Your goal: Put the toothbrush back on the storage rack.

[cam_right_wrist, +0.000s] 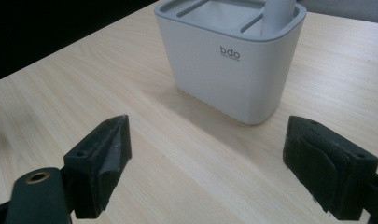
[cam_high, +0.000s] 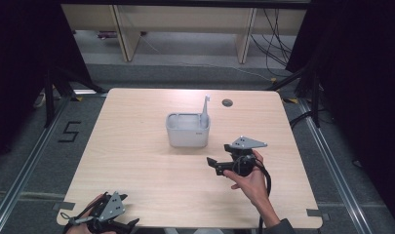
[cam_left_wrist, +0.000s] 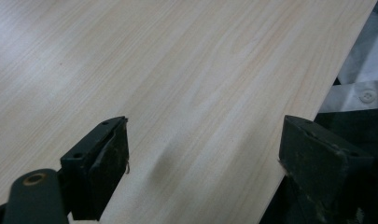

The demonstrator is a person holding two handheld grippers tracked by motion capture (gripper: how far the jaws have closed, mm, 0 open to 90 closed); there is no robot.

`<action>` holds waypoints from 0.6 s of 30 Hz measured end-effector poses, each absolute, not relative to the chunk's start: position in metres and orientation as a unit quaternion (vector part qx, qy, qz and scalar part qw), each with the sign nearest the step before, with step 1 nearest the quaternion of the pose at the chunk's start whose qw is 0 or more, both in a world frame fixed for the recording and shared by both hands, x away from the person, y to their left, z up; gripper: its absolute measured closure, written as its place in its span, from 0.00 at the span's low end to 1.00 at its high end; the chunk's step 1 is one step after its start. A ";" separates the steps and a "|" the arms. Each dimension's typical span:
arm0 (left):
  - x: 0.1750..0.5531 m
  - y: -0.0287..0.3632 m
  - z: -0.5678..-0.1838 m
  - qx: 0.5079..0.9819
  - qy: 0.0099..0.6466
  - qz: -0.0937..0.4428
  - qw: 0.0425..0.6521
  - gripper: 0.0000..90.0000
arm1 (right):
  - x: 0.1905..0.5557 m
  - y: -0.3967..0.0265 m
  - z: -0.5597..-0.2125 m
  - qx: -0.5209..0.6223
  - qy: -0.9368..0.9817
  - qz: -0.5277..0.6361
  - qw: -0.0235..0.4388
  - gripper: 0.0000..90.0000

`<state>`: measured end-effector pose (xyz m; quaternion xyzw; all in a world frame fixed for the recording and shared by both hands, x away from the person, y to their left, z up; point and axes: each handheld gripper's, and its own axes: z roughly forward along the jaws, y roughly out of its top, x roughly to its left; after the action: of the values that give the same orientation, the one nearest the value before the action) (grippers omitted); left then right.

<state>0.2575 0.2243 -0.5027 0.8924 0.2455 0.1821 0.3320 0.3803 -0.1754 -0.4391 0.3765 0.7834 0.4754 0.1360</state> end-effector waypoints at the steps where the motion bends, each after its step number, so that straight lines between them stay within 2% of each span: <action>1: 0.257 0.225 -0.502 0.894 0.243 0.184 0.329 0.18 | 0.379 -0.176 -0.440 0.380 0.783 0.473 0.135 0.18; 13: 0.257 0.224 -0.503 0.893 0.244 0.181 0.331 0.18 | 0.373 -0.179 -0.450 0.385 0.785 0.470 0.124 0.18; 15: 0.258 0.226 -0.501 0.903 0.230 0.181 0.315 0.18 | 0.371 -0.178 -0.451 0.386 0.784 0.470 0.121 0.18; 18: 0.258 0.224 -0.503 0.893 0.245 0.183 0.331 0.17 | 0.369 -0.178 -0.453 0.386 0.787 0.467 0.118 0.18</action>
<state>0.2576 0.2242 -0.5029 0.8926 0.2455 0.1825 0.3311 0.3692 -0.1783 -0.4531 0.3860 0.7870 0.4666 0.1180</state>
